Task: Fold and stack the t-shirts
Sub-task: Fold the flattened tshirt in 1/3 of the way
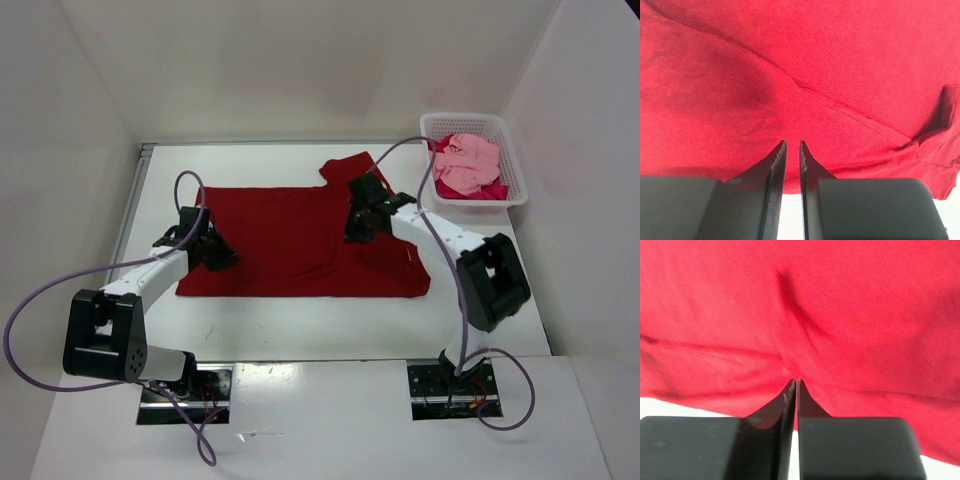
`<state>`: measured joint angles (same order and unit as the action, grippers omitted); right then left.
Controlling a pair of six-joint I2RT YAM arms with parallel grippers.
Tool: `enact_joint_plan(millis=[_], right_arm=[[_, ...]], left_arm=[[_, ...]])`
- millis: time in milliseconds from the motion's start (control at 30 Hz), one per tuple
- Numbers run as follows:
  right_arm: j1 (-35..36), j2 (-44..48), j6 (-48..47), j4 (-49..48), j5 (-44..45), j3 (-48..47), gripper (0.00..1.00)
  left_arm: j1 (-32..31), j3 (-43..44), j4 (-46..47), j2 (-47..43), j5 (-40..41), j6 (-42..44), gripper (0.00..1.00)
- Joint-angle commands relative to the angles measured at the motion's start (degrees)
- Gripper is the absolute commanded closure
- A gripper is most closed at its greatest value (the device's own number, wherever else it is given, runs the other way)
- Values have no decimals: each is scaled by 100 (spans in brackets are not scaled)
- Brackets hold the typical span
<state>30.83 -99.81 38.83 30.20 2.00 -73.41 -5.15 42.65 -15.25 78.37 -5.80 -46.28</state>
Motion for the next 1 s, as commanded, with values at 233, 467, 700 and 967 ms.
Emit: enact_joint_plan(millis=[233,467,700,967], right_arm=[[-51,454,705,-937,-508,2049,100],[-51,585,871,-928,-402,2672,100],[-51,1103,1109,-709,-455,3481,100],[265,1991,1654,-304,-920,4009,100]], left_arm=[[-162,-46,22,495,141,111,78],[347,-933,-294,101,-526,-487,74],[918,-1435,-822,-550,-940,-820,74],[919,-1690,-1332,-1333,-1265,-1217,75]])
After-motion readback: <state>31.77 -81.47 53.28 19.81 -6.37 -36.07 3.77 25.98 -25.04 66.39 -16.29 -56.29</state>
